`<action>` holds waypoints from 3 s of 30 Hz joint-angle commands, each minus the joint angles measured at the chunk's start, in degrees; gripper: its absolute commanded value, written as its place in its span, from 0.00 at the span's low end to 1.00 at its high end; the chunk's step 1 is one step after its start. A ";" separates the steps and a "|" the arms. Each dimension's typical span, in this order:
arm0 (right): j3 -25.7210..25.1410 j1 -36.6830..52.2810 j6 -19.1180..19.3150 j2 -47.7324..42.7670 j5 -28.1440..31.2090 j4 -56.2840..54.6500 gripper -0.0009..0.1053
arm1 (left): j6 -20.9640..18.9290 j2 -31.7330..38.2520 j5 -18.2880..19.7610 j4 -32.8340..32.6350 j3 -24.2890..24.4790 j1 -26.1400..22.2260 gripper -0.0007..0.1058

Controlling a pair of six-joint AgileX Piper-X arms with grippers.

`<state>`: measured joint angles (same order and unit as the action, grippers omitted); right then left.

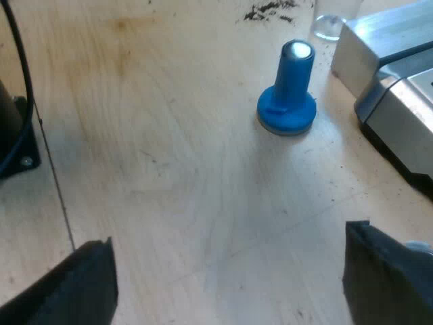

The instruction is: Grind coffee beans and then tamp

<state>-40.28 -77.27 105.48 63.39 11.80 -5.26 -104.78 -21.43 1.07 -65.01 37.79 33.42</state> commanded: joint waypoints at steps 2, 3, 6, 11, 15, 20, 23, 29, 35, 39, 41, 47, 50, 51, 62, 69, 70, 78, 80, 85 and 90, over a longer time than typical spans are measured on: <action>-0.15 -0.99 0.57 0.37 7.98 0.81 0.69 | -1.21 -1.65 -2.37 3.12 0.34 0.42 0.69; -0.15 -0.97 0.39 0.37 8.44 0.81 0.69 | -1.52 -1.98 -2.67 3.26 0.34 0.42 0.69; -0.15 -0.97 -1.99 0.37 9.10 0.81 0.69 | -2.37 -3.70 -2.75 3.82 0.34 0.02 0.69; -0.15 -0.97 -3.73 0.69 9.22 0.81 0.69 | -2.23 -7.42 -2.43 4.66 0.34 -6.64 0.69; -0.02 -0.87 -5.06 0.69 10.60 1.94 0.69 | 2.19 -9.79 -0.47 4.55 0.34 -14.28 0.69; -0.02 0.66 -6.53 0.69 10.71 2.20 0.69 | 6.74 -13.07 1.96 5.42 0.34 -20.62 0.69; -0.02 1.29 -6.66 0.69 10.26 3.10 0.69 | 7.81 -15.49 2.12 6.21 0.34 -19.75 0.69; -0.02 1.66 -6.80 0.69 10.21 3.78 0.69 | 7.79 -21.80 2.22 9.25 0.34 -19.74 0.69; -0.02 1.66 -10.32 0.69 10.24 3.78 0.69 | 8.74 -28.64 2.22 12.52 0.34 -19.74 0.69; -0.02 1.66 -10.65 0.69 10.24 3.78 0.69 | 8.87 -33.29 2.22 13.74 0.34 -19.74 0.69; -0.02 1.66 -10.65 0.69 10.24 3.78 0.69 | 9.29 -36.42 2.11 14.35 0.34 -19.74 0.69; -0.02 1.66 -10.78 0.69 10.24 3.78 0.69 | 10.20 -43.46 0.85 16.68 0.34 -19.74 0.69; -0.02 1.66 -10.78 0.69 10.24 3.78 0.69 | 10.20 -46.13 1.04 17.77 0.34 -19.74 0.69; -0.02 1.66 -10.78 0.69 10.24 3.78 0.69 | 10.20 -46.88 1.08 18.23 0.34 -19.74 0.69; -0.02 1.66 -11.88 0.69 10.24 3.78 0.69 | 8.65 -54.19 5.56 21.97 0.34 -19.74 0.69; -0.02 1.66 -11.88 0.69 10.24 3.28 0.69 | 8.12 -55.20 5.58 21.98 0.34 -19.74 0.62; -0.02 1.66 -11.88 0.69 10.24 3.28 0.69 | 7.71 -55.20 4.36 21.98 0.34 -19.74 0.56; -0.02 1.66 -11.88 0.69 10.24 3.28 0.69 | 7.82 -55.20 1.64 19.32 0.34 -19.74 0.01; -0.02 1.66 -11.88 0.69 10.24 3.28 0.69 | 7.82 -55.08 1.64 19.05 0.34 -19.74 0.01; -0.02 1.66 -11.88 0.69 10.24 3.28 0.69 | 9.28 -50.08 1.64 18.29 0.34 -19.74 0.01; -0.02 1.66 -11.88 0.69 9.85 3.28 0.69 | 9.18 -41.41 1.64 16.78 0.34 -19.74 0.01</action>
<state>-40.28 -75.89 93.67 64.05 21.92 -2.23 -95.36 -64.07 3.30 -47.48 37.93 13.44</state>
